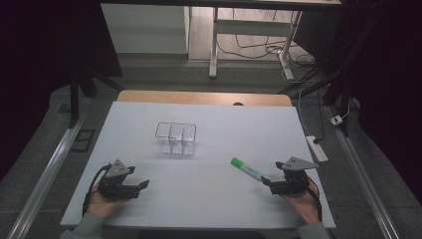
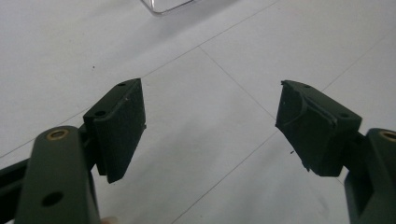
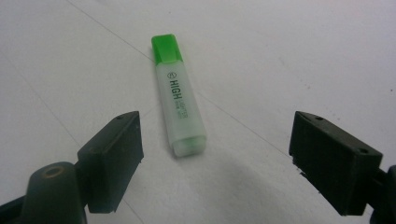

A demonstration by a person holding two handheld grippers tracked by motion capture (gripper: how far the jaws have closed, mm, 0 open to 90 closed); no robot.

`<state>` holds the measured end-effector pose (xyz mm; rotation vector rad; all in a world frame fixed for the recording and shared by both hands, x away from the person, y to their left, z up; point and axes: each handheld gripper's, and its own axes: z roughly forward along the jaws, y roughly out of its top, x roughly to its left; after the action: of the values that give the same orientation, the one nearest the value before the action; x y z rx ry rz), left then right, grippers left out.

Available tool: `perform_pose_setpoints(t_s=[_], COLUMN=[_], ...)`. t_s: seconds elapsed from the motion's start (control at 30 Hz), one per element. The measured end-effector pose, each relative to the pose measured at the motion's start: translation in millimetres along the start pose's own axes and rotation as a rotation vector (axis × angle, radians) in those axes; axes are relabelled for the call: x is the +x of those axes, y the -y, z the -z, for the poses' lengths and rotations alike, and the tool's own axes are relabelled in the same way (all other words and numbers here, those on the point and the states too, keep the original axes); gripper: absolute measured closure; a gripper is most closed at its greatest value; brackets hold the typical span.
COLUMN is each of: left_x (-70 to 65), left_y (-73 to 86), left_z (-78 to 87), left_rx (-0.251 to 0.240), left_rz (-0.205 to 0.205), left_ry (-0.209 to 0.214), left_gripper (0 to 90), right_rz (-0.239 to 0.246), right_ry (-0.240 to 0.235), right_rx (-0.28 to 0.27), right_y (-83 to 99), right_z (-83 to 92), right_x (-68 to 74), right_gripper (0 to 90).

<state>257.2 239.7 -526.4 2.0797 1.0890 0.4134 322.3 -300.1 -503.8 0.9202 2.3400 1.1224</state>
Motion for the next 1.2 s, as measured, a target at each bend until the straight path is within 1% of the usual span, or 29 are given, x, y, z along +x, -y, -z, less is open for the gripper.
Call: perform_pose_setpoints(t_s=[0.43, 0.57, 0.9, 1.2], left_x=[-1.0, -0.5, -0.6, 0.6], left_y=[-0.2, -0.3, -1.0, -2.4], left_z=[0.3, 0.1, 0.2, -1.4], left_rx=[-0.006, -0.007, -0.009, -0.010], left_rz=[0.001, 0.002, -0.002, 0.002], left_ry=[0.002, 0.001, 0.001, 0.000], left_gripper=[24.0, 24.0, 24.0, 24.1], right_rz=[-0.006, -0.014, -0.019, -0.023], right_ry=[-0.025, -0.029, -0.023, -0.020], right_rx=[0.010, 0.008, 0.007, 0.005], right_y=[1.6, 1.7, 1.6, 2.7], right_z=[-2.4, -2.5, -3.2, -2.2], right_x=[-1.3, -1.9, -1.8, -2.0], right_gripper=[19.4, 19.6, 20.0, 20.6])
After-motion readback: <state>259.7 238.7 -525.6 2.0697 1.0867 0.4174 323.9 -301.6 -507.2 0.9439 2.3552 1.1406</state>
